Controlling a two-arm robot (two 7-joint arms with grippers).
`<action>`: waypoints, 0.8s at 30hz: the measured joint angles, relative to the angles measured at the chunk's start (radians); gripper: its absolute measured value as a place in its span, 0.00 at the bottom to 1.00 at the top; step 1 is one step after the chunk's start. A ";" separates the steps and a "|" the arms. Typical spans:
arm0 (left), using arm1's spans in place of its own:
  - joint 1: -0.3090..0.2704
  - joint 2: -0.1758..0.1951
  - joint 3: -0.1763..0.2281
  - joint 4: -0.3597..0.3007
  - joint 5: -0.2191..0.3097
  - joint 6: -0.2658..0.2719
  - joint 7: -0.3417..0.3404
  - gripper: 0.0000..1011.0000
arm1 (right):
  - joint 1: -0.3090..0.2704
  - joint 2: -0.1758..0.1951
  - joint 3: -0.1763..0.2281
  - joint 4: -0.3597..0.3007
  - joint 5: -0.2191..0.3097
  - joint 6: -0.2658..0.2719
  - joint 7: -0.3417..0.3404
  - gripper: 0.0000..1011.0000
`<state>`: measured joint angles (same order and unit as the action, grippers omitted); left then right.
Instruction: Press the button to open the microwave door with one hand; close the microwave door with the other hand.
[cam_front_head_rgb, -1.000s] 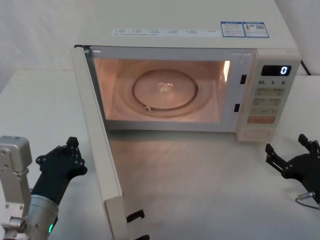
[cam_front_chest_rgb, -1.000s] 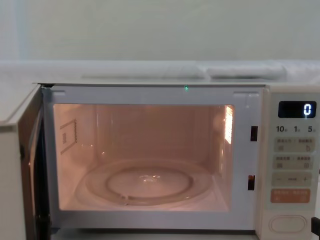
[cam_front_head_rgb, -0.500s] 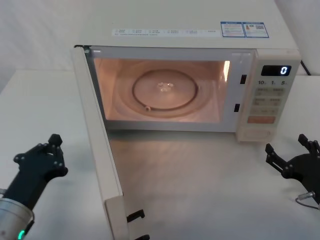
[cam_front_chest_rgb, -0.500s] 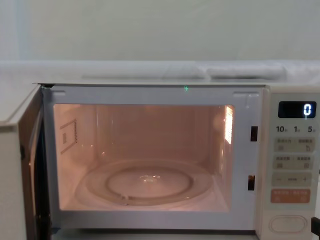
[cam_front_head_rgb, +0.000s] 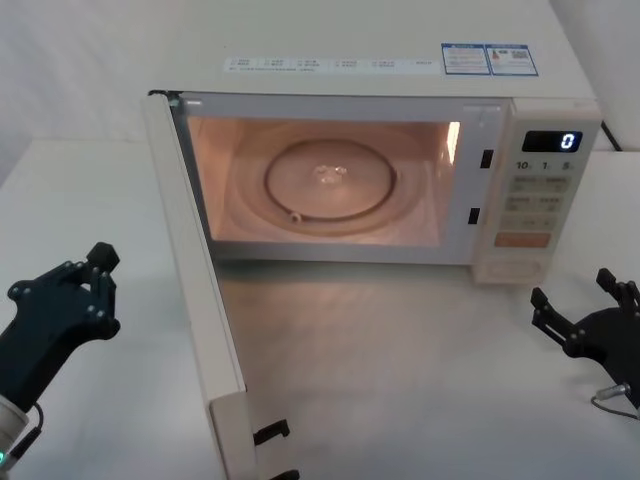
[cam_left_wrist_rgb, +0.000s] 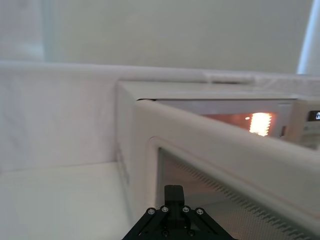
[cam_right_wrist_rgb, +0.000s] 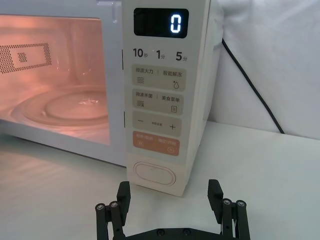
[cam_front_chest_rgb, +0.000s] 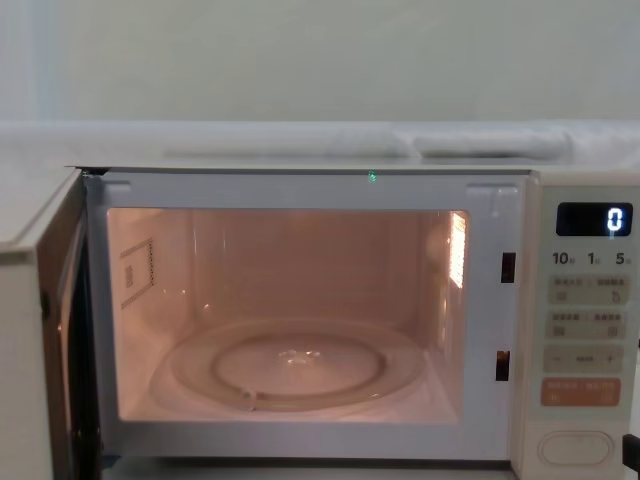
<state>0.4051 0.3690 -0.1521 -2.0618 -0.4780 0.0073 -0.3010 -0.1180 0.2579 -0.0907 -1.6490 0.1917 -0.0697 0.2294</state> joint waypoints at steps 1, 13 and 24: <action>-0.004 0.012 0.005 -0.007 -0.009 0.008 -0.009 0.00 | 0.000 0.000 0.000 0.000 0.000 0.000 0.000 0.99; -0.065 0.066 0.104 -0.007 -0.020 0.046 -0.037 0.00 | 0.000 0.000 0.000 0.000 0.000 0.000 0.000 0.99; -0.160 0.086 0.225 0.020 0.020 0.058 -0.026 0.00 | 0.000 0.000 0.000 0.000 0.000 0.000 0.000 0.99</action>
<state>0.2449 0.4548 0.0729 -2.0421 -0.4577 0.0648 -0.3271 -0.1180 0.2579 -0.0908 -1.6490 0.1917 -0.0697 0.2295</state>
